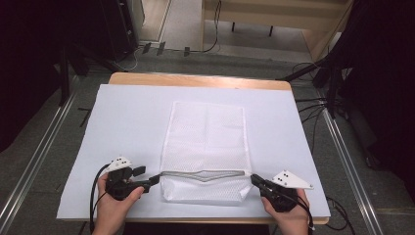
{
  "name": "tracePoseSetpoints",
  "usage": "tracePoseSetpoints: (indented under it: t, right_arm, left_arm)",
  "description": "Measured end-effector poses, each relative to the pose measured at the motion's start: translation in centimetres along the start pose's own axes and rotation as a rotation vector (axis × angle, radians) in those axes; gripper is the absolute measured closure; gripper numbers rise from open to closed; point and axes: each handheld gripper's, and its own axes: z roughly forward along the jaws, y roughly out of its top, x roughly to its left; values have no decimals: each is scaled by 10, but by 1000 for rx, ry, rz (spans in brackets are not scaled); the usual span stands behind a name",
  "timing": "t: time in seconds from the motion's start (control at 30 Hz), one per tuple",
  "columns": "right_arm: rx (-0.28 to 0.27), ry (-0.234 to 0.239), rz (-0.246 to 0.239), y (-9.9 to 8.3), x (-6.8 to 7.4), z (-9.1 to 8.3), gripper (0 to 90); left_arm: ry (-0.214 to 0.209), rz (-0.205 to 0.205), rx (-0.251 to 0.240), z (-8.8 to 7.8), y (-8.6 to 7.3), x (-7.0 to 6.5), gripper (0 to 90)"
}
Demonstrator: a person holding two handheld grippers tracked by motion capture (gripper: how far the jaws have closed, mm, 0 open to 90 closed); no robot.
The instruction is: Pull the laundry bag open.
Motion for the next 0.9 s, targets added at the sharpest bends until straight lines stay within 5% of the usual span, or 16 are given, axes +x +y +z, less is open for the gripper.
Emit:
tracePoseSetpoints:
  t: [0.13,0.27,0.57,0.9]
  right_arm:
    - [-20,8,-9,1,1,-1,797]
    - [-38,2,3,0,-4,-1,536]
    - [-74,-85,48,-1,-30,-13,339]
    - [-95,-180,156,-5,-68,-30,229]
  left_arm:
    - [-39,-31,-89,-11,0,8,171]
    - [-66,-15,-146,-20,-3,18,131]
    - [32,-6,-167,-26,-6,34,139]
    - [83,82,-174,-32,-5,39,99]
